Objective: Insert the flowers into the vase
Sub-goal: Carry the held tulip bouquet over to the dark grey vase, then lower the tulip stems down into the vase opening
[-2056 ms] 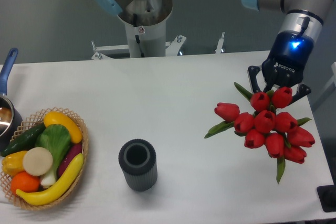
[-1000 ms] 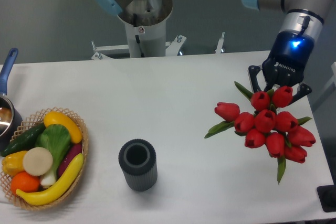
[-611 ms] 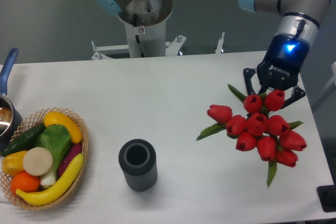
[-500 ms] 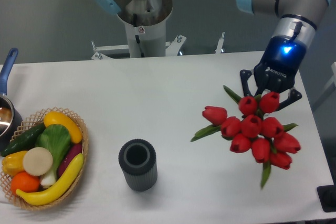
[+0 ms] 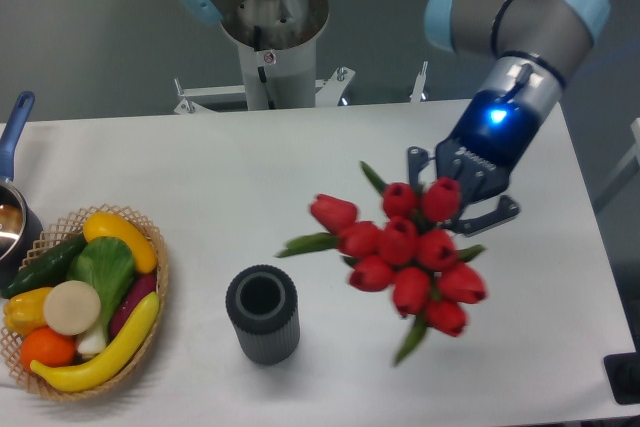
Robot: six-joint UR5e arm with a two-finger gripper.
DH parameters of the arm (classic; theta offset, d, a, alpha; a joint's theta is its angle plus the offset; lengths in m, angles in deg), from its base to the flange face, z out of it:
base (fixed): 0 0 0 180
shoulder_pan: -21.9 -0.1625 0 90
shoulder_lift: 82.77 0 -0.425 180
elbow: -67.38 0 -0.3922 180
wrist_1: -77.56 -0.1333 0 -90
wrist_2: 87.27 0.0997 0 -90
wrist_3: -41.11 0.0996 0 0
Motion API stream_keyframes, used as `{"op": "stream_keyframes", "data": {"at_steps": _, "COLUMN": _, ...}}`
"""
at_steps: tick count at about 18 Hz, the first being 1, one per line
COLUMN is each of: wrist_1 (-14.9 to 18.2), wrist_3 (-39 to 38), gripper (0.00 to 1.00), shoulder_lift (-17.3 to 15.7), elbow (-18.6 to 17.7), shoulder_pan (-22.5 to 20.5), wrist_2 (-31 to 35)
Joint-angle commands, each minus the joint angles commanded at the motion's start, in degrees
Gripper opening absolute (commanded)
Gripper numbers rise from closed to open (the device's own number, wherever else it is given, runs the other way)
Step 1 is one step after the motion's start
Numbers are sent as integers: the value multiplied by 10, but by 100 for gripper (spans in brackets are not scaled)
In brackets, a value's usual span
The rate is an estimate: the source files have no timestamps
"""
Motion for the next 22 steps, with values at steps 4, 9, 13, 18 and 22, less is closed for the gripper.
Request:
{"op": "stream_keyframes", "data": {"at_steps": 4, "wrist_1": 0, "wrist_3": 31, "gripper": 20, "shoulder_lift": -5, "elbow": -40, "shoulder_pan": 18, "wrist_2": -59}}
{"op": "stream_keyframes", "data": {"at_steps": 9, "wrist_1": 0, "wrist_3": 43, "gripper": 20, "shoulder_lift": -9, "elbow": -66, "shoulder_pan": 41, "wrist_2": -89}}
{"op": "stream_keyframes", "data": {"at_steps": 13, "wrist_1": 1, "wrist_3": 50, "gripper": 20, "shoulder_lift": -8, "elbow": -69, "shoulder_pan": 47, "wrist_2": -110}}
{"op": "stream_keyframes", "data": {"at_steps": 18, "wrist_1": 1, "wrist_3": 51, "gripper": 20, "shoulder_lift": -7, "elbow": -76, "shoulder_pan": 50, "wrist_2": -122}}
{"op": "stream_keyframes", "data": {"at_steps": 22, "wrist_1": 1, "wrist_3": 52, "gripper": 20, "shoulder_lift": -2, "elbow": -77, "shoulder_pan": 60, "wrist_2": -120}}
